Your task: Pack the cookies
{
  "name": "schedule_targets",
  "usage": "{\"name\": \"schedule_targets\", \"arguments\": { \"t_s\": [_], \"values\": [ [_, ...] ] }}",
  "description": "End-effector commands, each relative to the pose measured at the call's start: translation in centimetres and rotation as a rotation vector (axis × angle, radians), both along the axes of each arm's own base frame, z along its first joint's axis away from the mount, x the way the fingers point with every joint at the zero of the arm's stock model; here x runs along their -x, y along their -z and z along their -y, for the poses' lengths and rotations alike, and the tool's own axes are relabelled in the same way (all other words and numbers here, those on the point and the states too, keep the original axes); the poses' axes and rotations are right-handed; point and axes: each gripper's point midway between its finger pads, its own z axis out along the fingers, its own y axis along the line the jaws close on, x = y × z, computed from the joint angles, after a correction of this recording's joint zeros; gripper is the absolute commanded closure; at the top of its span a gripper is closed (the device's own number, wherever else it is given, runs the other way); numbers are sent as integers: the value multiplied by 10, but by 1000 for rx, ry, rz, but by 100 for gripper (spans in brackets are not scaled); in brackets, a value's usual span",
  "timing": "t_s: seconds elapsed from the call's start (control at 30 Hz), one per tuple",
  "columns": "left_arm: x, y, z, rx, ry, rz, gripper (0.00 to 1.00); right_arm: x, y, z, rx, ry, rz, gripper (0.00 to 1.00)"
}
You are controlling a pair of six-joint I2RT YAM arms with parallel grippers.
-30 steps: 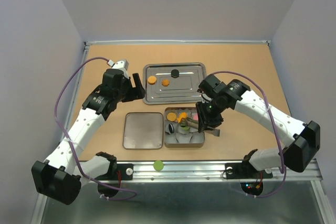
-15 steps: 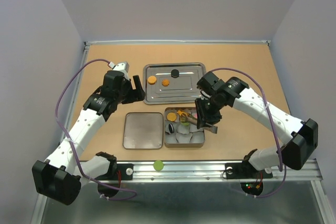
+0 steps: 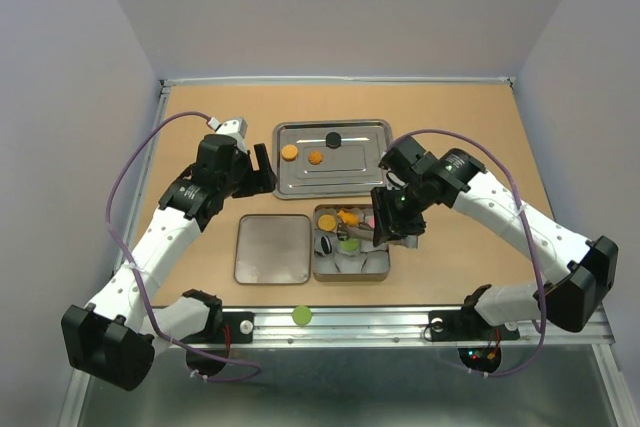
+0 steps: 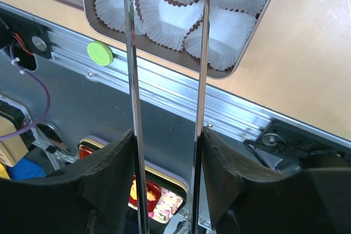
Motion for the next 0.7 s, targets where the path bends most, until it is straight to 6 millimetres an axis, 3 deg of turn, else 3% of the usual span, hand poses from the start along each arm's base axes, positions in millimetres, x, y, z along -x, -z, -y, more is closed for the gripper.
{"name": "schedule_targets", "arguments": {
  "t_s": [0.0,0.2,0.37,0.47,0.67],
  "values": [
    [-3,0,2,-3,16,24,13,-1,-20,-5,-56,-2,44,46],
    [-3,1,1,-7,16,27,13,-14,-40,-9,-67,14,104,46],
    [-6,-1,2,-6,15,35,13,-39,-80,-27,-126,25,193,46],
    [-7,-4,0,-12,11,44,13,-55,-90,-37,-129,29,227,46],
    [-8,-7,-2,-21,6,52,13,-99,-68,-57,-34,43,250,47]
  ]
}}
